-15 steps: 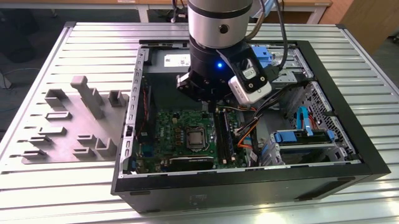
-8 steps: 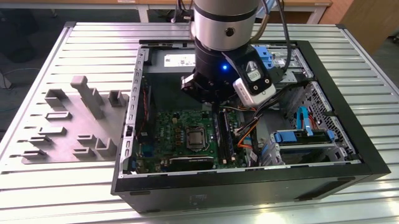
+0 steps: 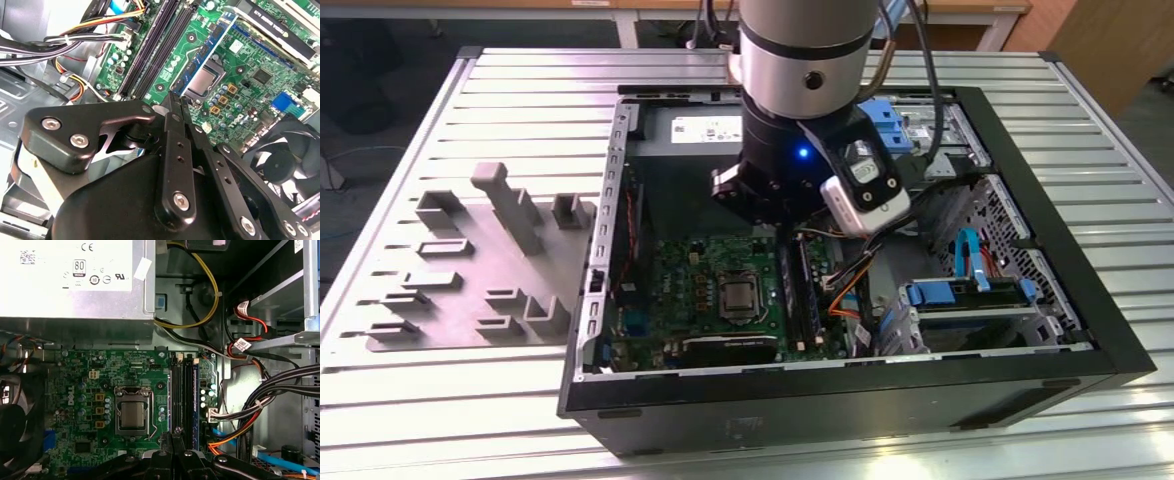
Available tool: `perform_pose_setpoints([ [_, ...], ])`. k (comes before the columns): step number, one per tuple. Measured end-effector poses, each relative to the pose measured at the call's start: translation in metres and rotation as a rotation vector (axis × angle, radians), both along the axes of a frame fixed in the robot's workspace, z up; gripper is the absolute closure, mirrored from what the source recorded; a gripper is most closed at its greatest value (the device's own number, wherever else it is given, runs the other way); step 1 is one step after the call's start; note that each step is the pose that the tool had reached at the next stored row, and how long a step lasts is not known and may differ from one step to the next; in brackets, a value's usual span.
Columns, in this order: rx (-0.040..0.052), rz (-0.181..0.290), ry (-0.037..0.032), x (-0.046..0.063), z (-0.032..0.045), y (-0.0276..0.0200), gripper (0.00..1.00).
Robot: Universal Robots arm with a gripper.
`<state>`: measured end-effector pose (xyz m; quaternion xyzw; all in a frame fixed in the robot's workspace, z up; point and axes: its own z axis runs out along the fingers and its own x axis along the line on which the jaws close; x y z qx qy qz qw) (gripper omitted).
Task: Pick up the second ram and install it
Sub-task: 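Insert the second ram into the second slot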
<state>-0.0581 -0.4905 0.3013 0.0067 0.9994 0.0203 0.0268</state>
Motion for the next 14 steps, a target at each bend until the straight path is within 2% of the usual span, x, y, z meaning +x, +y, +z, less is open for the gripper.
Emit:
perform_pose_setpoints([
  [10,0.0000,0.000,0.0000,0.0037,-0.0067,0.0000,0.88],
  [14,-0.0001,0.000,0.0001,0.0037,-0.0068,0.0000,0.88],
])
